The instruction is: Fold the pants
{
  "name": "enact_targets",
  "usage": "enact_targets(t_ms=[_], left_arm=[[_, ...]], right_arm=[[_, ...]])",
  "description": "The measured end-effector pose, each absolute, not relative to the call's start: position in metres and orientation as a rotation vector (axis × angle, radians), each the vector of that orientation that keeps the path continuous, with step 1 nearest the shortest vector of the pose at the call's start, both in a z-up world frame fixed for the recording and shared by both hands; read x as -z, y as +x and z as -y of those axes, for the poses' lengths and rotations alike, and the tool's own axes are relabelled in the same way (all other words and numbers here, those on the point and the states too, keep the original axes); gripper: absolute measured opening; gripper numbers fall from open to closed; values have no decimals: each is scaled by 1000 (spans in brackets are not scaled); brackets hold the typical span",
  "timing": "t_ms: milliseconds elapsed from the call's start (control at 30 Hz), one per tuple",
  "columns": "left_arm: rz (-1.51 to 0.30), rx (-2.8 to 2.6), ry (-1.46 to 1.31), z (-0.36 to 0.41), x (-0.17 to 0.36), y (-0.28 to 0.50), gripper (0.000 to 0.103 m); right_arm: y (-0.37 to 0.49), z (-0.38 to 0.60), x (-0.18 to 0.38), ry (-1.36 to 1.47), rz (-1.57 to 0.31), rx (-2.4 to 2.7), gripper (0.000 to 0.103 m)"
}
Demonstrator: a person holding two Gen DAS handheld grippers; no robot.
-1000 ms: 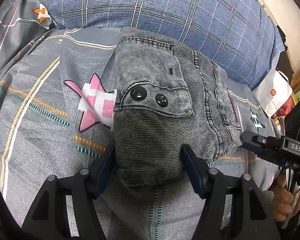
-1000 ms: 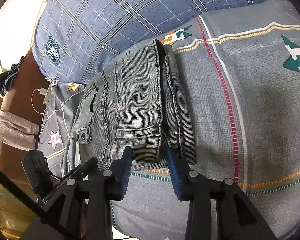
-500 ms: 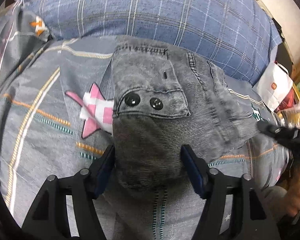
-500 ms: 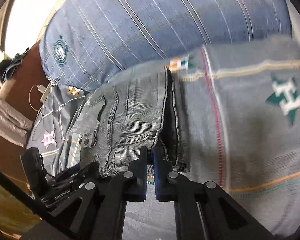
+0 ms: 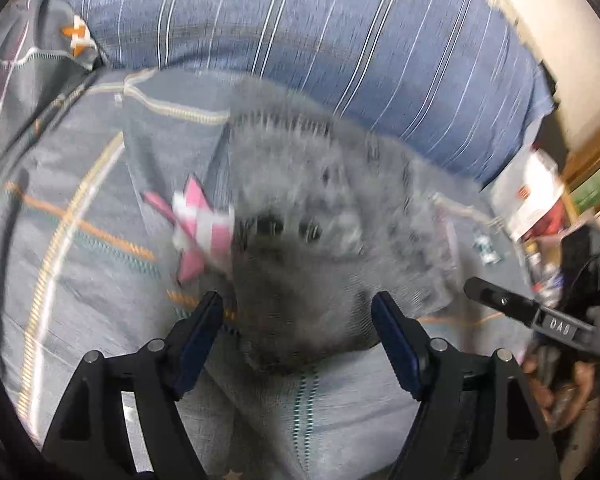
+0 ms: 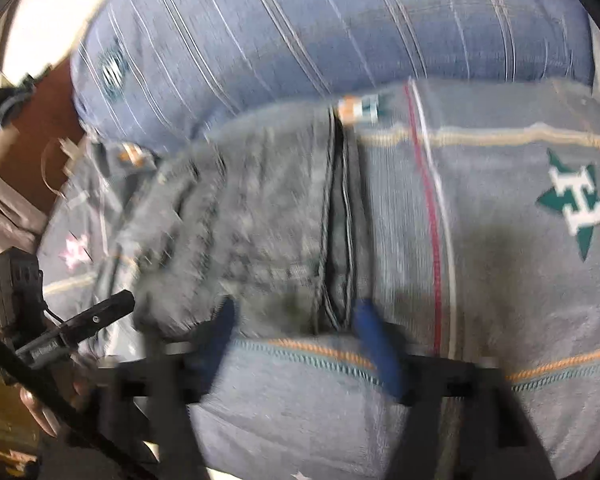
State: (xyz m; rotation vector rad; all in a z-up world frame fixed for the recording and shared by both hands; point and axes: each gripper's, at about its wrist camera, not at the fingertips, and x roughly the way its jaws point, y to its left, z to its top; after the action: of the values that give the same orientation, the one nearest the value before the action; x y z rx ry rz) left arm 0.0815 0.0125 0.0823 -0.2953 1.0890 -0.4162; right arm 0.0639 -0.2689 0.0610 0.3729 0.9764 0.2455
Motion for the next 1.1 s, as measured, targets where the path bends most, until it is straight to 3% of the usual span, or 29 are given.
enact_targets(t_ms=[200,367,433,500,633,667,700,733,767,833,967,1067,1100], left_arm=[[-1138,342,-413,-38,-112,167,81],[-1183,331,-414,-31,-70,233,80],[-1243,332,-502,-36,-41,233,73],[-1291,377,-598,-36,-23,233,62],[-1251,408,-582,-30,-26,235,58],[-1243,409,-556,-26,-25,234,55],[-1233,408,-544,-24,-25,232,50],[-1219,427,-553,-23,-26,229,37],[-1200,436,-562,-24,-29,229,26],[-1136,448,-543,-21,-47,220,21],[-1007,450,-437,-12,-79,214,21],[-1013,357,-333,-6,-69,220,25],[-1020,295,-284,-5,-64,221,25]], right_arm=[[135,269,-96,471,-998,-305,82],[202,286,-61,549,-961,-254,81],[209,293,-40,576,-985,-239,71],[220,300,-28,623,-1011,-256,70],[227,303,-19,684,-1018,-264,68],[226,302,-14,696,-1028,-269,60],[225,300,-12,691,-1039,-267,41],[225,297,-12,666,-1045,-255,31],[223,295,-17,640,-1038,-250,24],[216,289,-28,612,-1015,-248,15],[204,288,-49,577,-944,-235,14],[215,295,-29,599,-990,-174,17],[219,295,-18,589,-1026,-135,33]])
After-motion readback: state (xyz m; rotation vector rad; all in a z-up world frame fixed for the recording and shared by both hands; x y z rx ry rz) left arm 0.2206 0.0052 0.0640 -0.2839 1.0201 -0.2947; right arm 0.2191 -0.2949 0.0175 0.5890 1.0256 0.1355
